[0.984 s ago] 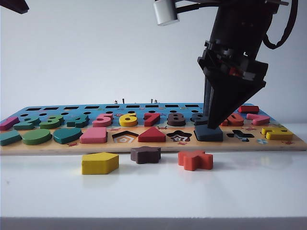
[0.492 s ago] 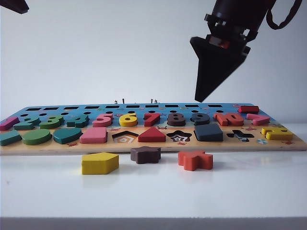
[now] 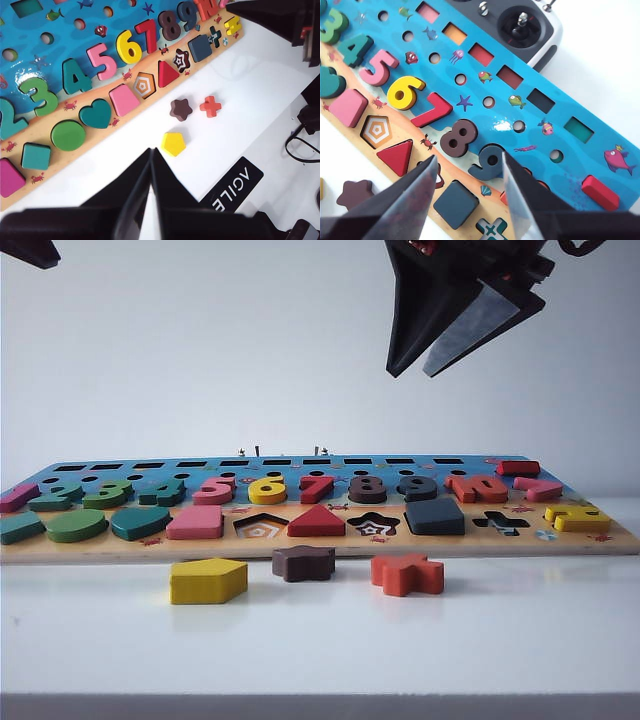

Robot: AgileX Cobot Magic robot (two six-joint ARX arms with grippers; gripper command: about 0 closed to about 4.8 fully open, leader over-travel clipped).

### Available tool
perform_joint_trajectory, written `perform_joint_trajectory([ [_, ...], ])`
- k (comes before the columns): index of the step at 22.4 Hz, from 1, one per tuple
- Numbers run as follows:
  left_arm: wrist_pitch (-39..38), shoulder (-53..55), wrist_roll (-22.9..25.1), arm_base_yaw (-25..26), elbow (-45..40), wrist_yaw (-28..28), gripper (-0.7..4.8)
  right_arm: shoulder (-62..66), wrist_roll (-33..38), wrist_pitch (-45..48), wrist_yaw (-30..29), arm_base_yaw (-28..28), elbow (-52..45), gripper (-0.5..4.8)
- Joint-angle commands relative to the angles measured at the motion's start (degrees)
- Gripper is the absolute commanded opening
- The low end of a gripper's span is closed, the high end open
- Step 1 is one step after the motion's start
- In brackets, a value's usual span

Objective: Insert the cube into the slot.

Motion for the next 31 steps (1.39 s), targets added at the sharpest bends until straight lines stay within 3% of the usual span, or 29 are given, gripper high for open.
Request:
perform_joint_trajectory([
  [1, 0.5, -0.1, 0.3, 0.0, 0.3, 0.5, 0.17, -4.2, 1.5, 6.1, -2.1, -1.7, -4.5, 2.42],
  [10, 0.5, -0.1, 0.2, 0.0, 0.3, 0.5, 0.17, -17.0, 6.8, 16.2, -1.9, -4.6, -16.9, 2.39],
  [20, 0.5, -0.1, 0.3, 0.0, 0.3, 0.5, 0.17, -29.7, 15.8, 19.8, -1.7, -14.1, -29.8, 2.38],
  [31, 4.1, -3.2, 0.3, 0.0, 0.2, 0.5, 0.17, -47.3, 16.2, 24.1, -2.0, -25.7, -39.2, 2.38],
])
